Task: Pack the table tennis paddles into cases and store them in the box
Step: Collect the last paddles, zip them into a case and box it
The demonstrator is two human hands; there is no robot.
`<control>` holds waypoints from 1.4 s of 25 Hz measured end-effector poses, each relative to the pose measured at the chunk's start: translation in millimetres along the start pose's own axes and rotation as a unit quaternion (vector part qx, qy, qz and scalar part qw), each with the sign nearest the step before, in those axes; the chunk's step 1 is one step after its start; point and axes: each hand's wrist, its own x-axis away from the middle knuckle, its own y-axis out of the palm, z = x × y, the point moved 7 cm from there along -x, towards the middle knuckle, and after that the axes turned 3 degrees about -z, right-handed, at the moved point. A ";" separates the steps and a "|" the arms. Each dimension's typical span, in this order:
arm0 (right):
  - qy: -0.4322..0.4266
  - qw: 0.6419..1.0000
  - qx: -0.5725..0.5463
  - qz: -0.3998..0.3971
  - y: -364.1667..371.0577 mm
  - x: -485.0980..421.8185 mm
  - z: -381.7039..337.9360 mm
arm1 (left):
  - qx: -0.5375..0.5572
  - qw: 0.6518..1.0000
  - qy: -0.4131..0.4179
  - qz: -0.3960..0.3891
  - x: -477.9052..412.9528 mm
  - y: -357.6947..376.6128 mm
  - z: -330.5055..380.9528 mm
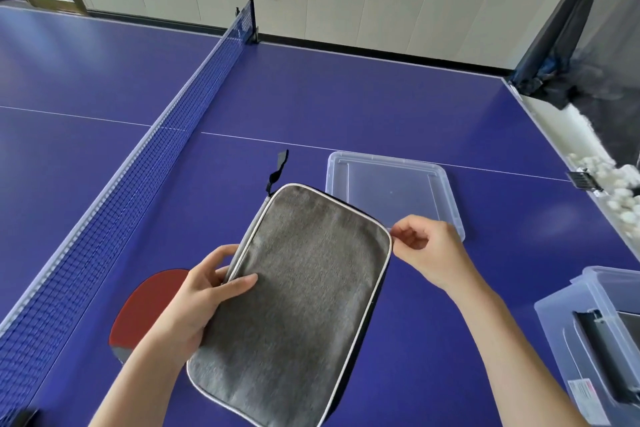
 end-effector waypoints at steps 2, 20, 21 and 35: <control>-0.047 0.997 0.054 0.042 -2.1 5.0 1.3 | 0.025 1.000 -0.007 0.013 -2.1 4.7 -2.9; -0.099 0.974 0.141 0.149 57.1 120.3 42.1 | 0.150 0.952 0.007 0.267 -43.0 41.8 -20.0; -0.095 0.972 0.140 0.162 60.1 123.0 40.5 | 0.160 0.947 0.003 0.279 -45.9 45.7 -22.8; -0.088 0.961 0.101 0.242 113.4 122.6 -4.4 | 0.275 0.864 -0.036 0.421 -52.2 95.4 -48.8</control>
